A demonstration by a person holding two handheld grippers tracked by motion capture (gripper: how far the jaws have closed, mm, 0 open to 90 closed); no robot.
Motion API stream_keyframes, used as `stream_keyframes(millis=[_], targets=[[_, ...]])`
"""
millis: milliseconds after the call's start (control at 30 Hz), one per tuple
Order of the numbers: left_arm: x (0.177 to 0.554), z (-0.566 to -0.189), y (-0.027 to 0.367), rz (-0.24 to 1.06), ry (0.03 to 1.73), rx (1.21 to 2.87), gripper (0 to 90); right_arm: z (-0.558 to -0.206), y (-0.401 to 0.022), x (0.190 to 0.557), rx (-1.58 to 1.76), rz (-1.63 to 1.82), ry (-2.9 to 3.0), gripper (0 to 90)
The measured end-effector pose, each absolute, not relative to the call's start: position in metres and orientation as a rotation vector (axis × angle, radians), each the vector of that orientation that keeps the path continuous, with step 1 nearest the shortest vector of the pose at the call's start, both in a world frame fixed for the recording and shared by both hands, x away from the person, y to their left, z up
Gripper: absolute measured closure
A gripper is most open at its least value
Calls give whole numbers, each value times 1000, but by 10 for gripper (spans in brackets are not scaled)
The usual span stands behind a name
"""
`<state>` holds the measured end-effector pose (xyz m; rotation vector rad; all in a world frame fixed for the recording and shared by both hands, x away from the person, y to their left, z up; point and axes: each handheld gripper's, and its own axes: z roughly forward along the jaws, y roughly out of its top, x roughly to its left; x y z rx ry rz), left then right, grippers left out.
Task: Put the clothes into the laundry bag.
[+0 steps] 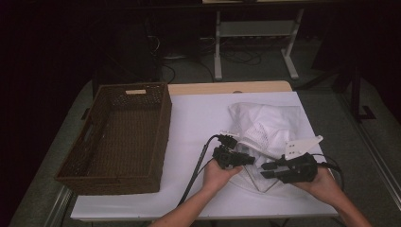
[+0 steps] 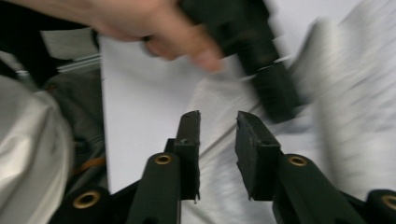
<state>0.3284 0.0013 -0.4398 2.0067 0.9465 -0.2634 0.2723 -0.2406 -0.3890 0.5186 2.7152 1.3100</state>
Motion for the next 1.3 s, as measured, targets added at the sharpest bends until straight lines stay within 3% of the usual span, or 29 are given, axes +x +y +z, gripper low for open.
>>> stream_keyframes(millis=[367, 500, 567, 667, 767, 1067, 1300], targets=[[316, -437, 44, -238, 1026, 2005, 434, -373, -238, 301, 513, 1151, 2607, 577], [320, -451, 48, -308, 1073, 2038, 410, -379, -230, 310, 506, 1113, 2628, 590], [320, -454, 45, -286, 1059, 2069, 487, -382, -226, 313, 501, 1072, 2644, 657], [323, -457, 40, -297, 1044, 2084, 674, -385, -222, 318, 496, 1036, 2674, 821], [329, -461, 37, -325, 1040, 2084, 875, -381, -223, 320, 502, 1072, 2690, 865], [316, -438, 70, -307, 994, 1989, 896, -373, -231, 307, 491, 1081, 2724, 864], [305, -425, 99, -292, 994, 1902, 897, -398, -234, 300, 533, 1045, 2792, 863]])
